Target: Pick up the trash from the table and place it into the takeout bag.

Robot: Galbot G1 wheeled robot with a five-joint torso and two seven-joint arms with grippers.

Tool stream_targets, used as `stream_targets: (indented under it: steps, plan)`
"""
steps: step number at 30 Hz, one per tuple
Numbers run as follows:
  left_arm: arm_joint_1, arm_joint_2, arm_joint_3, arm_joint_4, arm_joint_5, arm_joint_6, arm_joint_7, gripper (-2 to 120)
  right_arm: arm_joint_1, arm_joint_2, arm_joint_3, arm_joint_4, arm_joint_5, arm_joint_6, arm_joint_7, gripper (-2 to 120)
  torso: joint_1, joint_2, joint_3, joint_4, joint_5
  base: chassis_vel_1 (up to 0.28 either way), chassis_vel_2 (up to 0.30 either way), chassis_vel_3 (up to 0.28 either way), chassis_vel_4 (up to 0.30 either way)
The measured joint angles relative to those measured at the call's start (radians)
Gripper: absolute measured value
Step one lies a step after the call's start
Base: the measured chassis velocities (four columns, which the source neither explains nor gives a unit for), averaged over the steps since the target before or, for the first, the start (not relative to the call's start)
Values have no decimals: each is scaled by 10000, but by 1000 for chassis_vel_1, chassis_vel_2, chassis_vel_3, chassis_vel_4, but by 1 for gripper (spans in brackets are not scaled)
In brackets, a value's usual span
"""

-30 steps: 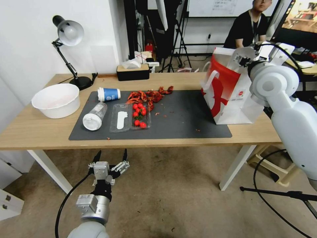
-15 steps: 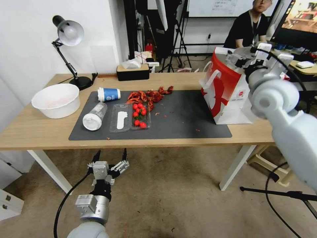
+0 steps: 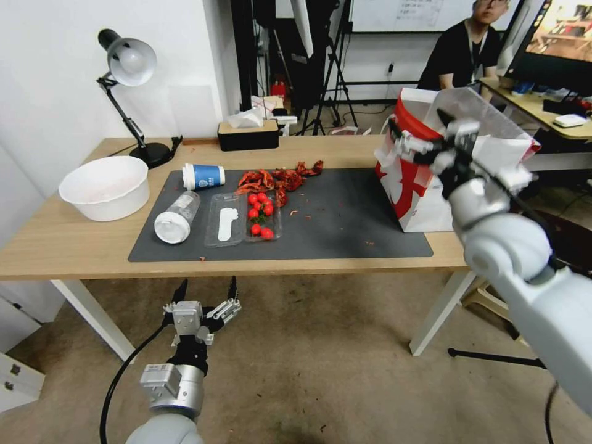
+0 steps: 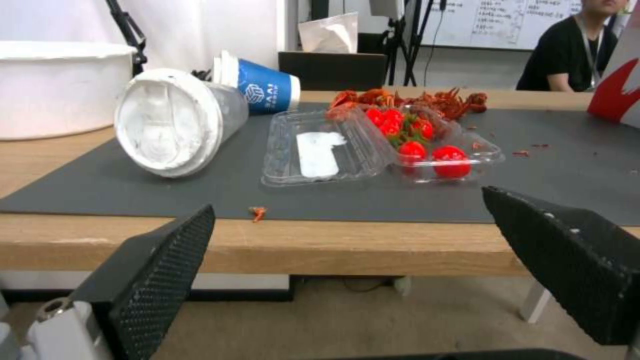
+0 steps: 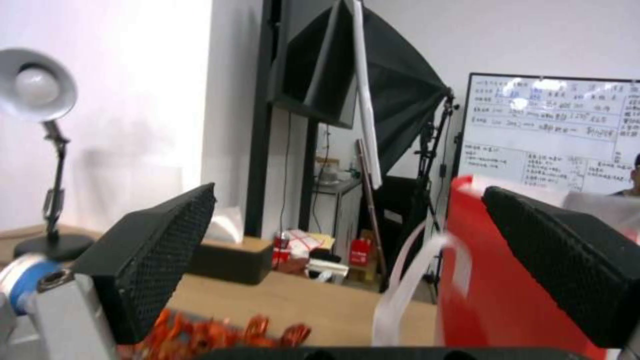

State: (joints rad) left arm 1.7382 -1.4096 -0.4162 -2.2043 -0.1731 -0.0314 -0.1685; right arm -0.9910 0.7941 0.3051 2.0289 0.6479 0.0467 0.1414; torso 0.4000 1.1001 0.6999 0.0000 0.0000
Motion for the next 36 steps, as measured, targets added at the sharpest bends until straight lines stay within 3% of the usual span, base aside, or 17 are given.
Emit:
stream_targets:
  steps: [6, 17, 36]
  plan:
    - [-22, 50, -52, 68, -123, -109, 91, 100, -1795, 287, 593, 233, -506, 753, -236, 100, -1, 0, 0, 0, -2, 0, 0, 0, 0]
    - [-176, 92, -49, 284, -248, -129, 125, 100, -5111, 2329, 1054, 122, -2223, 2515, -892, 100, -1, 0, 0, 0, -3, 0, 0, 0, 0]
    - [-211, 103, -78, 329, -308, -125, 103, 100, -6456, 3351, 1110, -380, -2400, 3942, -1097, 100, -1, 0, 0, 0, 0, 0, 0, 0, 0]
